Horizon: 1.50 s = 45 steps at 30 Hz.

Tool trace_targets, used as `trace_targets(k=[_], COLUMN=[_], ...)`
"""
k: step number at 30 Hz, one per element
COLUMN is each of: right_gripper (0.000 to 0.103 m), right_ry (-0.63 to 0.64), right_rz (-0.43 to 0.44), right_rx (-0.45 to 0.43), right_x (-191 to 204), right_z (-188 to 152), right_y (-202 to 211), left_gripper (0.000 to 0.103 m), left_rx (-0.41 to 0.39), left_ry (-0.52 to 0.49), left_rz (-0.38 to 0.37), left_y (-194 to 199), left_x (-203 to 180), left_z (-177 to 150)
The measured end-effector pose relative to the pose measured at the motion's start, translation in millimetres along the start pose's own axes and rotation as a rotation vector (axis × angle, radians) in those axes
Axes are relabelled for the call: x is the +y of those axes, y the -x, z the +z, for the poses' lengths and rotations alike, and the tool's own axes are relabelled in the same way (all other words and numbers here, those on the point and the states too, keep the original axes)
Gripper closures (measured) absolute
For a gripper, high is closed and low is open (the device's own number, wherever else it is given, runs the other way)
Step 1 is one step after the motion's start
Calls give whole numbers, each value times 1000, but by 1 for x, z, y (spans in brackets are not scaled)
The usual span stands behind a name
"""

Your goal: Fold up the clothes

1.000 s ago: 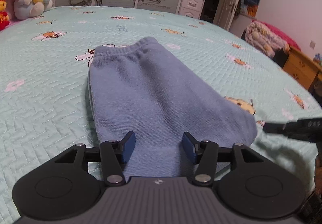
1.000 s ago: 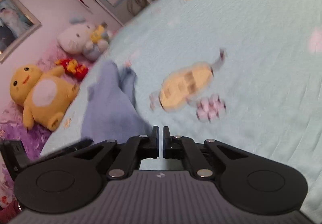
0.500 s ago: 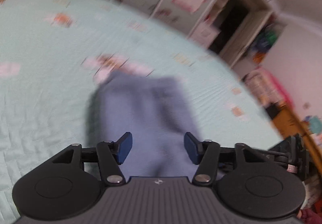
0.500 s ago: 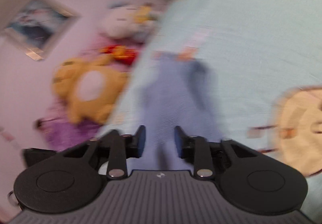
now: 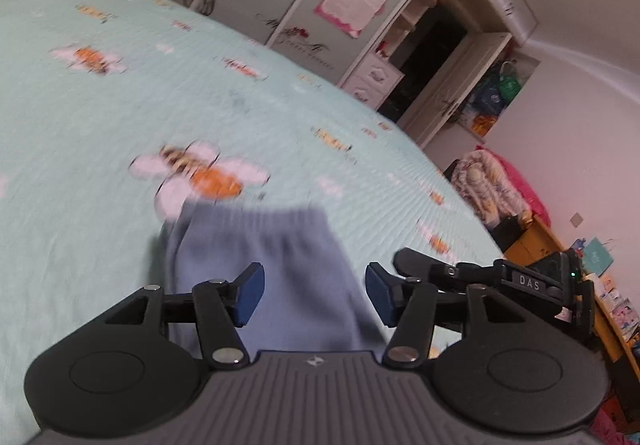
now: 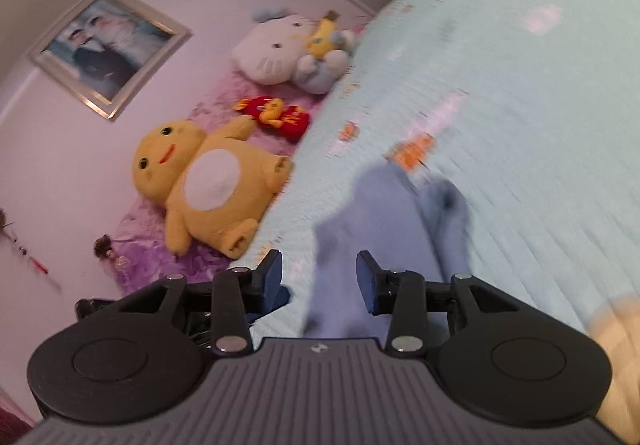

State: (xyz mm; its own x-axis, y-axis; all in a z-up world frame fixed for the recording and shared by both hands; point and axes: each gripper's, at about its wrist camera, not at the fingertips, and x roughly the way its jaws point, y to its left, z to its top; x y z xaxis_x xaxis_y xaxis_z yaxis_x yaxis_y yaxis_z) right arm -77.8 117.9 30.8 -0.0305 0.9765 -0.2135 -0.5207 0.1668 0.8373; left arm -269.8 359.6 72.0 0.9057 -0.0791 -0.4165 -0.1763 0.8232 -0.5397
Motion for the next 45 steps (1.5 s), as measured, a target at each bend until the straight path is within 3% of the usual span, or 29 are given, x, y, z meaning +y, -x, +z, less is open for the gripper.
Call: trace_targets(k=[3, 5, 6, 7, 11, 15, 19, 24, 26, 28, 29, 30, 36, 39, 41, 44, 45], right_gripper=[60, 61, 74, 103, 103, 103, 103, 103, 95, 61, 53, 47, 47, 50, 102, 103, 103], right_ry=[-57, -116, -145, -171, -270, -252, -243, -172, -102, -37, -31, -33, -41, -71, -124, -227, -204], right_rz=[19, 11, 13, 22, 54, 60, 57, -4, -33, -60, -56, -54, -34, -51, -78, -91, -90], right_rx=[38, 65, 86, 80, 55, 50, 57, 63, 33, 2, -21, -34, -24, -6, -7, -29, -34], right_x=[-16, -40, -53, -64, -103, -103, -101, -76, -54, -32, -27, -24, -8, -18, -38, -70, -69], right_z=[27, 38, 38, 35, 22, 17, 16, 28, 29, 31, 31, 32, 38, 40, 37, 30, 28], right_y=[-28, -45, -54, -55, -55, -53, -50, -50, -40, -30, -23, -19, -38, -66, -73, -76, -76], left_gripper=[46, 52, 58, 59, 76, 95, 97, 96, 90, 73, 59, 56, 56, 56, 54, 42, 40], left_rx=[4, 56, 75, 68, 60, 54, 60, 81, 74, 47, 30, 14, -4, 14, 35, 44, 41], left_ry=[-37, -22, -14, -16, 11, 10, 52, -60, -61, -53, -48, -43, -46, -32, -45, 38, 50], left_rz=[26, 62, 71, 63, 43, 71, 77, 162, 186, 195, 197, 199, 235, 269, 314, 281, 276], left_y=[-32, -56, -64, -66, -70, -72, -70, -64, -53, -41, -34, -28, -37, -57, -67, -69, -68], left_x=[15, 34, 43, 49, 64, 71, 76, 50, 42, 35, 32, 28, 25, 39, 46, 65, 69], left_z=[11, 12, 10, 8, 9, 7, 10, 16, 17, 17, 17, 17, 21, 17, 11, 3, 2])
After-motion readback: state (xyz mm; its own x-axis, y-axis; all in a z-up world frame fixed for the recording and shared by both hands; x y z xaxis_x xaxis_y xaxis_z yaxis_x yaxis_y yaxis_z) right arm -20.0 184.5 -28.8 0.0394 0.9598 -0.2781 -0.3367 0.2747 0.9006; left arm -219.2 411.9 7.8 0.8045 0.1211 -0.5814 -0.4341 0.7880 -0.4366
